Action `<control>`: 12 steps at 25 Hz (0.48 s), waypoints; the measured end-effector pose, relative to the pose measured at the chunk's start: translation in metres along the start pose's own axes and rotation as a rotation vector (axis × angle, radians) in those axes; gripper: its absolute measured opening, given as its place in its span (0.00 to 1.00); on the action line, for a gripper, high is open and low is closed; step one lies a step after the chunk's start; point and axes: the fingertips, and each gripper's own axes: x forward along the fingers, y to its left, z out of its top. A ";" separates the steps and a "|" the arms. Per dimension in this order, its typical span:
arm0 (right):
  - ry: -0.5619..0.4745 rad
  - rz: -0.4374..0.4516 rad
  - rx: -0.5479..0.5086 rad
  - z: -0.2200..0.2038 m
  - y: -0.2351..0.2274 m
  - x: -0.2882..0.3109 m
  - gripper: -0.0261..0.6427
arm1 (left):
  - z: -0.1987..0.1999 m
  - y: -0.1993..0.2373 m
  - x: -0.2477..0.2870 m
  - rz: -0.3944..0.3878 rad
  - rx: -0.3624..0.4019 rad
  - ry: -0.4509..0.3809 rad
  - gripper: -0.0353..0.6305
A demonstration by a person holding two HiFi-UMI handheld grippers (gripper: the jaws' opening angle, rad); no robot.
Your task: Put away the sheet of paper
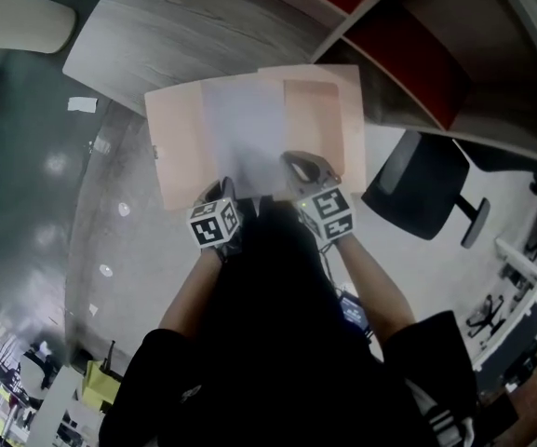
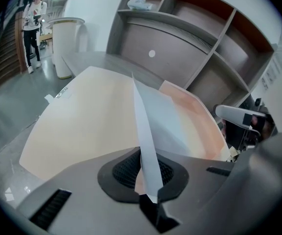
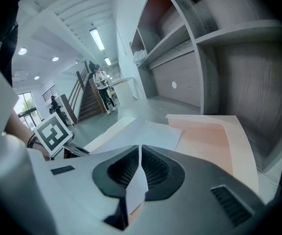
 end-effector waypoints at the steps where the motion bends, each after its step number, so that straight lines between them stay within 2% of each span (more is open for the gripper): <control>1: -0.004 -0.004 0.001 0.000 -0.002 -0.002 0.09 | -0.001 -0.002 0.001 -0.004 -0.002 0.004 0.12; 12: -0.008 -0.023 0.035 -0.007 -0.007 -0.013 0.09 | -0.001 -0.019 0.009 -0.033 0.001 0.025 0.12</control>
